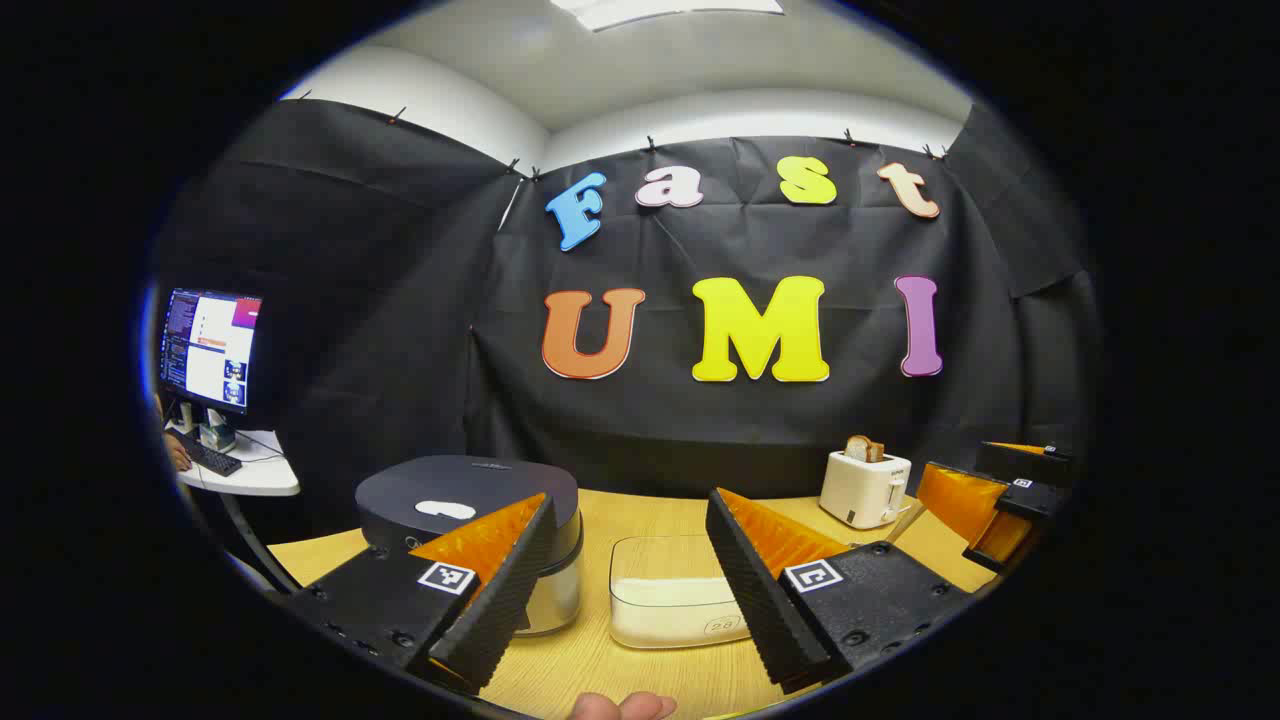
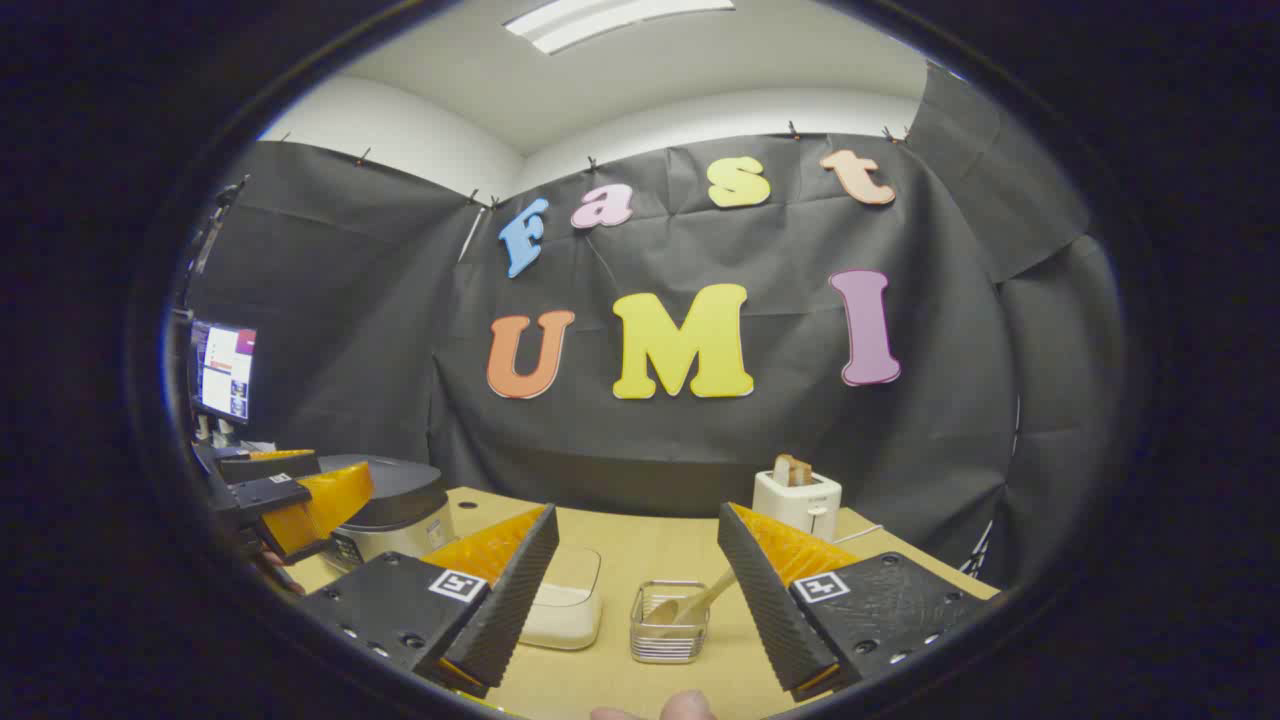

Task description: Close the left gripper, press the button to open the rice cooker; take a wooden spoon from the chopstick holder with the right hand, scoop a spoonful of rice and pour it into the rice cooker, then put the wooden spoon back into the chopstick holder.

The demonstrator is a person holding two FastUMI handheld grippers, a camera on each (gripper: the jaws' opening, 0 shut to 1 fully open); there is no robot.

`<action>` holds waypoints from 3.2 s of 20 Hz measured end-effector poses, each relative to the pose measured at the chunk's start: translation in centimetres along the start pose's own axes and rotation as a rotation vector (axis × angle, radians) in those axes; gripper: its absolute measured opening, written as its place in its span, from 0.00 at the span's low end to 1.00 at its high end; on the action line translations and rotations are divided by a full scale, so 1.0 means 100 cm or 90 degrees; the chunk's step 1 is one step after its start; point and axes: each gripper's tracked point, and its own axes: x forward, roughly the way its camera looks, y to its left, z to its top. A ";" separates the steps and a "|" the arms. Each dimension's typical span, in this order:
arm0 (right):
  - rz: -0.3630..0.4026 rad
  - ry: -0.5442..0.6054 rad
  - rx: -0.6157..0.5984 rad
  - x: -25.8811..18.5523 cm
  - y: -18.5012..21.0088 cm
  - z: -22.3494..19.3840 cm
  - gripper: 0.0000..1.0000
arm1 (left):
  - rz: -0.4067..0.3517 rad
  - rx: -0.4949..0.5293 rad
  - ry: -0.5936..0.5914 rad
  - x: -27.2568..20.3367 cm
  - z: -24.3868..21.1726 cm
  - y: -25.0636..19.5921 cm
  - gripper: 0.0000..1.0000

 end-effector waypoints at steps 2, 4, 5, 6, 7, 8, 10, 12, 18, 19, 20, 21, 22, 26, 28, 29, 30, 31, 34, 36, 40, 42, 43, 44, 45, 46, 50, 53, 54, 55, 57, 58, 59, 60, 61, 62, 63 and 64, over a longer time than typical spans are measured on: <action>-0.001 0.003 0.002 0.002 -0.002 0.000 0.95 | 0.000 0.008 0.001 -0.001 0.000 0.000 0.96; -0.004 -0.002 0.006 0.003 -0.003 0.004 0.95 | -0.003 0.007 -0.001 0.000 0.000 -0.002 0.96; -0.006 -0.004 0.007 0.002 -0.004 0.005 0.95 | -0.004 0.006 0.000 0.000 0.000 -0.001 0.96; -0.007 -0.005 0.006 0.002 -0.004 0.005 0.96 | -0.005 0.006 0.001 0.000 -0.001 -0.001 0.96; -0.007 -0.007 0.004 0.002 -0.004 0.006 0.95 | -0.005 0.006 0.001 0.000 -0.001 -0.001 0.96; -0.007 -0.008 0.003 0.002 -0.004 0.005 0.95 | -0.005 0.006 0.001 0.001 -0.001 0.000 0.96; -0.006 -0.004 0.005 0.002 -0.002 0.004 0.95 | -0.007 0.005 0.002 0.001 -0.001 -0.001 0.96; -0.008 -0.003 0.005 0.002 -0.002 0.004 0.95 | -0.007 0.004 0.000 0.000 0.000 -0.001 0.96; -0.012 -0.004 0.005 0.000 -0.005 0.004 0.94 | -0.007 0.006 0.002 -0.001 0.000 -0.001 0.96; -0.013 -0.004 0.005 0.000 -0.005 0.005 0.95 | -0.005 0.006 0.001 -0.001 0.000 -0.001 0.96; -0.012 -0.004 0.005 0.000 -0.006 0.004 0.95 | -0.005 0.007 0.002 -0.001 0.000 -0.001 0.96; -0.014 -0.005 0.005 0.000 -0.006 0.005 0.95 | -0.006 0.006 0.002 -0.001 0.000 -0.002 0.96; -0.013 -0.005 0.005 -0.001 -0.007 0.004 0.94 | -0.005 0.006 0.003 0.000 -0.001 -0.002 0.96; -0.011 -0.001 0.002 0.002 -0.010 -0.002 0.95 | 0.000 0.005 0.007 0.000 -0.003 -0.004 0.96; -0.003 0.004 0.004 0.004 -0.011 -0.005 0.95 | 0.008 0.003 0.010 -0.001 -0.003 -0.005 0.96; 0.002 0.006 0.008 0.005 -0.011 -0.006 0.94 | 0.017 0.004 0.007 -0.002 -0.002 -0.003 0.96; 0.009 0.008 0.016 0.005 -0.011 -0.010 0.95 | 0.025 0.008 0.007 -0.002 -0.001 -0.001 0.96; 0.019 0.014 0.024 0.007 -0.010 -0.013 0.96 | 0.034 0.013 0.007 -0.004 -0.001 0.001 0.96; 0.032 0.028 0.035 0.010 -0.015 -0.018 0.94 | 0.060 0.014 0.022 -0.010 -0.007 0.014 0.96; 0.036 0.027 0.044 0.011 -0.018 -0.019 0.95 | 0.070 0.019 0.039 -0.013 -0.010 0.021 0.96; 0.046 0.027 0.055 0.006 -0.026 -0.021 0.93 | 0.089 0.042 0.097 -0.016 -0.013 0.042 0.96; 0.048 0.032 0.057 0.005 -0.032 -0.024 0.94 | 0.092 0.055 0.106 -0.015 -0.003 0.055 0.96; 0.049 0.034 0.057 0.004 -0.036 -0.024 0.94 | 0.093 0.061 0.112 -0.012 0.001 0.062 0.97; 0.050 0.037 0.055 0.004 -0.039 -0.026 0.93 | 0.098 0.067 0.125 -0.010 0.002 0.072 0.96; 0.052 0.041 0.052 0.004 -0.042 -0.026 0.93 | 0.101 0.069 0.148 -0.009 0.000 0.080 0.96; 0.052 0.041 0.053 0.004 -0.045 -0.026 0.94 | 0.099 0.066 0.159 -0.006 0.002 0.085 0.96; 0.060 0.043 0.065 0.005 -0.051 -0.028 0.95 | 0.118 0.068 0.202 0.012 0.014 0.116 0.94; 0.067 0.044 0.064 0.003 -0.053 -0.028 0.96 | 0.105 0.053 0.270 0.030 0.011 0.127 0.74; 0.065 0.043 0.062 0.003 -0.056 -0.029 0.96 | 0.100 0.042 0.297 0.032 0.008 0.129 0.66; 0.064 0.043 0.062 0.003 -0.058 -0.029 0.96 | 0.099 0.028 0.325 0.035 0.003 0.131 0.62; 0.064 0.046 0.070 0.005 -0.060 -0.031 0.95 | 0.109 0.013 0.374 0.044 -0.007 0.139 0.51; 0.065 0.048 0.077 0.005 -0.061 -0.032 0.95 | 0.117 0.010 0.398 0.046 -0.013 0.147 0.37; 0.064 0.048 0.082 0.005 -0.062 -0.031 0.95 | 0.115 0.004 0.424 0.047 -0.020 0.148 0.33; 0.063 0.047 0.085 0.005 -0.063 -0.031 0.95 | 0.110 -0.004 0.454 0.047 -0.028 0.147 0.25; 0.063 0.048 0.087 0.006 -0.064 -0.032 0.95 | 0.112 -0.012 0.478 0.045 -0.034 0.148 0.28; 0.065 0.050 0.090 0.007 -0.064 -0.034 0.95 | 0.116 -0.016 0.503 0.044 -0.041 0.150 0.20; 0.067 0.052 0.093 0.007 -0.063 -0.035 0.95 | 0.118 -0.020 0.519 0.042 -0.044 0.152 0.16; 0.068 0.053 0.097 0.007 -0.064 -0.036 0.95 | 0.123 -0.022 0.527 0.043 -0.048 0.153 0.07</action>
